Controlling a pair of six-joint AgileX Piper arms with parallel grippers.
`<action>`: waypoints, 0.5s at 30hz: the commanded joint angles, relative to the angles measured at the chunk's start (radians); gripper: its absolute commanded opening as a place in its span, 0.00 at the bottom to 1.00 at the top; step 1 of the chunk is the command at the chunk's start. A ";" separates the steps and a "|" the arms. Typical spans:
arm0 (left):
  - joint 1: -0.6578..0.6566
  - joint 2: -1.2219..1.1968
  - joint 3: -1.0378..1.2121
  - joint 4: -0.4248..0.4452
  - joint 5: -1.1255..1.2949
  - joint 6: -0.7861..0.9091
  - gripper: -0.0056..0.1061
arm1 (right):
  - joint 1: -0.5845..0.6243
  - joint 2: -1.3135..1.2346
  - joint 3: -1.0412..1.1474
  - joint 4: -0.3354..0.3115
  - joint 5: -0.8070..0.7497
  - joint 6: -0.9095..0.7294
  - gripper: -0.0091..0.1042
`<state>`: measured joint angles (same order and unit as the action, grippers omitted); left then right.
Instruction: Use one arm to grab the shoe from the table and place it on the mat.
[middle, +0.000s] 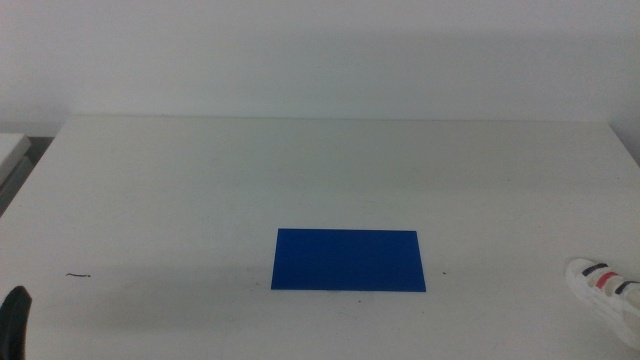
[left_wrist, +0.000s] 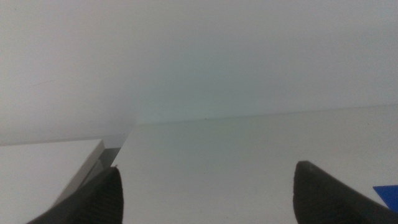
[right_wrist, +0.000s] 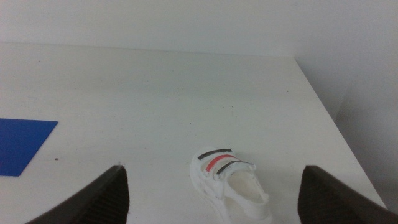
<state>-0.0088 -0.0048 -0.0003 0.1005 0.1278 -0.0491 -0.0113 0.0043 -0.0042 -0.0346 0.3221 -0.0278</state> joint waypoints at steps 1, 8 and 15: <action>0.000 0.005 0.000 -0.004 -0.012 -0.001 0.89 | 0.000 -0.004 0.004 -0.003 0.000 -0.002 0.78; 0.000 0.005 0.000 -0.004 -0.012 -0.001 0.89 | 0.000 0.058 -0.192 0.001 0.141 -0.007 0.78; 0.000 0.005 0.000 -0.004 -0.012 -0.001 0.89 | 0.002 0.387 -0.545 0.035 0.407 -0.005 0.78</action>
<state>-0.0088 -0.0048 -0.0003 0.1005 0.1278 -0.0491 -0.0113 0.3197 -0.4761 -0.0156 0.6486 -0.0278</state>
